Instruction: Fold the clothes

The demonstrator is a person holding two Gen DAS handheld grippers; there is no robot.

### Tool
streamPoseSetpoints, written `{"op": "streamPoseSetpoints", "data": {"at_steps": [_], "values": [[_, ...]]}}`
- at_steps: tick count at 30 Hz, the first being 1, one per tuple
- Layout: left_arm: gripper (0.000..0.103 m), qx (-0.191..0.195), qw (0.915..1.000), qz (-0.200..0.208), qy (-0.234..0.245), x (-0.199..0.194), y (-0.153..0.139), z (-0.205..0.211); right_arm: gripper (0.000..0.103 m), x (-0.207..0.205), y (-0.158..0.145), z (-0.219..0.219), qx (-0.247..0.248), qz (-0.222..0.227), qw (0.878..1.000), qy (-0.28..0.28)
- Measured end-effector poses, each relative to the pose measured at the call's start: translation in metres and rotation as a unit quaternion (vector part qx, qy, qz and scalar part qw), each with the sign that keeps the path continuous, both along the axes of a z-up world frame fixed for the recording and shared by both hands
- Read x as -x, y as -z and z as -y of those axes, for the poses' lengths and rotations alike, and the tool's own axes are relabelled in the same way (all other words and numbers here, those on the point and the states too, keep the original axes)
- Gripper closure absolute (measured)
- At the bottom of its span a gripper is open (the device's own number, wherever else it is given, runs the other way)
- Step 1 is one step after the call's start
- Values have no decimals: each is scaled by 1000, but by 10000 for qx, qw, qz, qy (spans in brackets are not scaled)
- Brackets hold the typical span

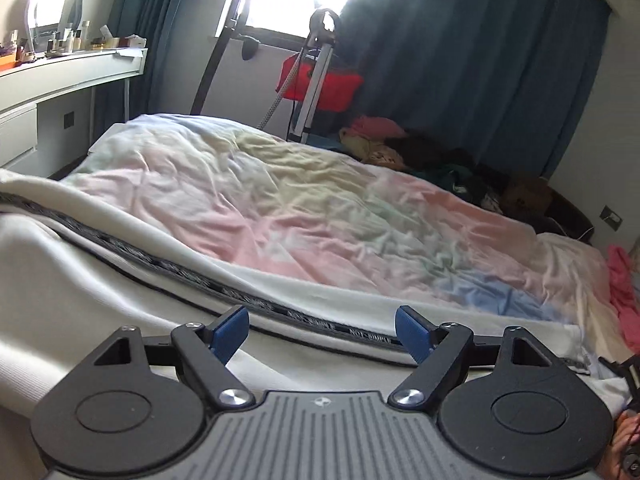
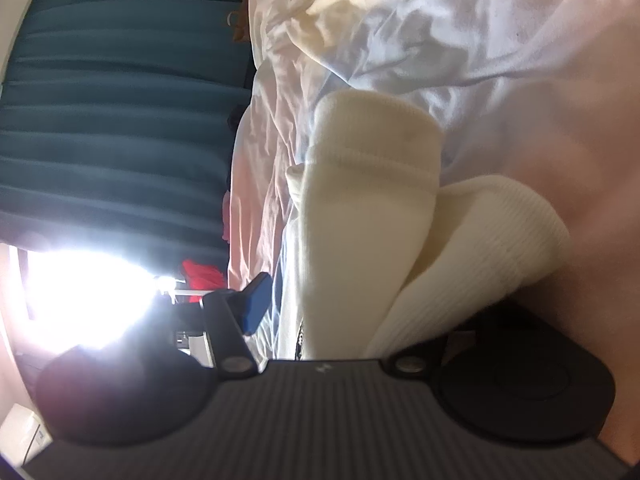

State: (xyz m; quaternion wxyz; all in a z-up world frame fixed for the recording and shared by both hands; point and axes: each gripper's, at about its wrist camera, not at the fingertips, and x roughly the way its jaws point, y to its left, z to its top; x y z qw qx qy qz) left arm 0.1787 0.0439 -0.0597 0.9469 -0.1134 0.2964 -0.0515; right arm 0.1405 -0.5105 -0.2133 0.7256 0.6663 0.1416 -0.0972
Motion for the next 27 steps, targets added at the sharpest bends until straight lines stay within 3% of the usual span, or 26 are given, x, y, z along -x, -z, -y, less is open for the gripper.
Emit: {"op": "streamPoseSetpoints", "data": {"at_steps": [4,7,11,14,17,21,24,27], "values": [[21,-764,9956,-138,523,3,35,31,41,-4,0,2,259,-67,9996,-133],[20,-962,9919,-495,669,5,60,42,41,-9,-2,2,391,-123,9991,-115],[19,-1248,9876,-575,758,10,70,47,39,-14,-8,-1,624,-103,9980,-35],[19,-1223,9871,-641,807,8,70,45,39,-18,-26,-11,1353,-188,9904,-194],[19,-1117,9878,-723,813,6,66,40,47,-26,-48,-31,2373,-548,9693,-354],[19,-1041,9886,-777,760,5,59,35,85,-28,-74,-62,3441,-891,9339,-382],[19,-1055,9892,-745,693,5,54,31,88,-26,-94,-81,3925,-783,9158,-331],[19,-1168,9895,-636,571,5,48,27,89,-28,-117,-114,4889,-635,8686,-503]]}}
